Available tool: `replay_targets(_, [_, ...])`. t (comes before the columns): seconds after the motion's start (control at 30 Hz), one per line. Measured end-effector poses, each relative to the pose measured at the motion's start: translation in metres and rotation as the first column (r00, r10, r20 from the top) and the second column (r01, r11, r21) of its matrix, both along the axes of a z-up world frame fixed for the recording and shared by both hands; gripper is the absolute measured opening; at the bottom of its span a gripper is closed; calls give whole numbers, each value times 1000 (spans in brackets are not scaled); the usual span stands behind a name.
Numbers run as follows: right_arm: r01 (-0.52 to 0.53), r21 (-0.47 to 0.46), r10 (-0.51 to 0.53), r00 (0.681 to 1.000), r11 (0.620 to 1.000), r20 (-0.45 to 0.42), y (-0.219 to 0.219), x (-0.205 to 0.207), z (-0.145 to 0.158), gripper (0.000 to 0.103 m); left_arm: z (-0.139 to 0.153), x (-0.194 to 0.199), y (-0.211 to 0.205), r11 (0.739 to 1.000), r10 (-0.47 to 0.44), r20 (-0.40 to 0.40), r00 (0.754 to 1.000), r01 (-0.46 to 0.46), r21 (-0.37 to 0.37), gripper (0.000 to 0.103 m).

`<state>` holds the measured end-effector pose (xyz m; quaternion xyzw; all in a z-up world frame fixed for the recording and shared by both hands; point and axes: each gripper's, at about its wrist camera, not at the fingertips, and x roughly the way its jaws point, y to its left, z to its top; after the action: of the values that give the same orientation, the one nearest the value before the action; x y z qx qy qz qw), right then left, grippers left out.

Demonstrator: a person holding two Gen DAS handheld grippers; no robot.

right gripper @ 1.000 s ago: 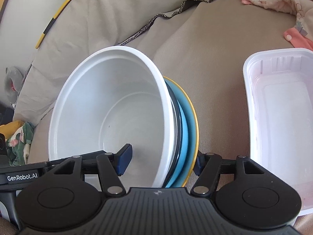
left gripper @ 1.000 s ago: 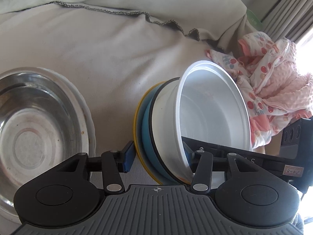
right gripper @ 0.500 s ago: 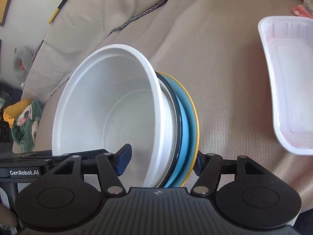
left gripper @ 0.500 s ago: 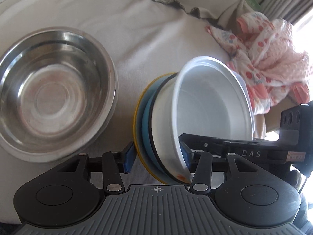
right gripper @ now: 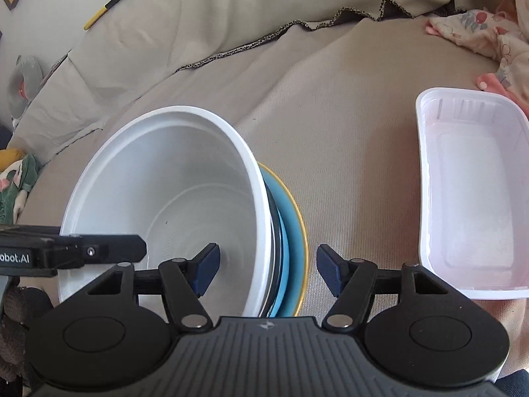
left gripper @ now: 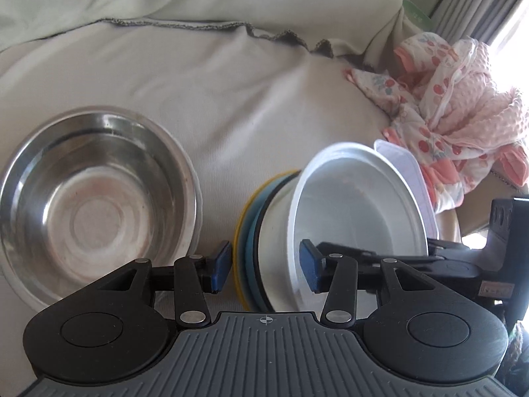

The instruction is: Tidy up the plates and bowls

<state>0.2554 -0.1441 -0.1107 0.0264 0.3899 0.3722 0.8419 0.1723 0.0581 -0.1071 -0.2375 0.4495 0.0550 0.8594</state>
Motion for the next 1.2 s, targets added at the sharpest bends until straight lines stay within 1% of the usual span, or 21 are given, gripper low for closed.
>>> replay_targets(0.13, [-8, 45, 10, 998, 999, -56, -2, 12, 0, 74, -2, 8, -1, 1000, -11, -18, 1000, 11, 4, 51])
replay_targets(0.27, [7, 25, -3, 992, 1000, -125, 3, 24, -3, 74, -4, 12, -2, 1000, -16, -50, 999, 17, 6, 51])
replay_targets(0.4, [10, 35, -4, 983, 999, -184, 3, 30, -5, 75, -6, 19, -11, 998, -42, -78, 996, 45, 41, 54])
replay_targets(0.5, [-17, 67, 31, 974, 998, -223, 5, 27, -8, 75, -10, 20, -16, 997, -39, -99, 994, 46, 66, 54])
replay_targets(0.53, [-27, 68, 42, 975, 997, -219, 6, 25, -7, 75, -10, 20, -16, 997, -40, -97, 994, 47, 67, 54])
replay_targets(0.67, [-56, 64, 68, 974, 996, -217, 9, 19, -7, 75, -10, 17, -10, 999, -39, -87, 995, 42, 26, 53])
replay_targets(0.73, [-68, 86, 86, 972, 994, -221, 8, 17, -7, 74, -10, 15, -9, 999, -41, -78, 996, 42, 14, 53])
replay_targets(0.93, [-55, 121, 79, 976, 991, -202, 9, 18, -4, 74, -11, 10, -5, 999, -37, -89, 995, 38, 9, 53])
replay_targets(1.1, [-64, 131, 91, 973, 989, -213, 19, 22, -4, 74, -8, 9, 4, 1000, -5, -83, 997, 7, 22, 53])
replay_targets(1.2, [-71, 121, 96, 973, 990, -211, 22, 24, -3, 74, -10, 9, 8, 1000, 3, -82, 997, -2, 21, 53])
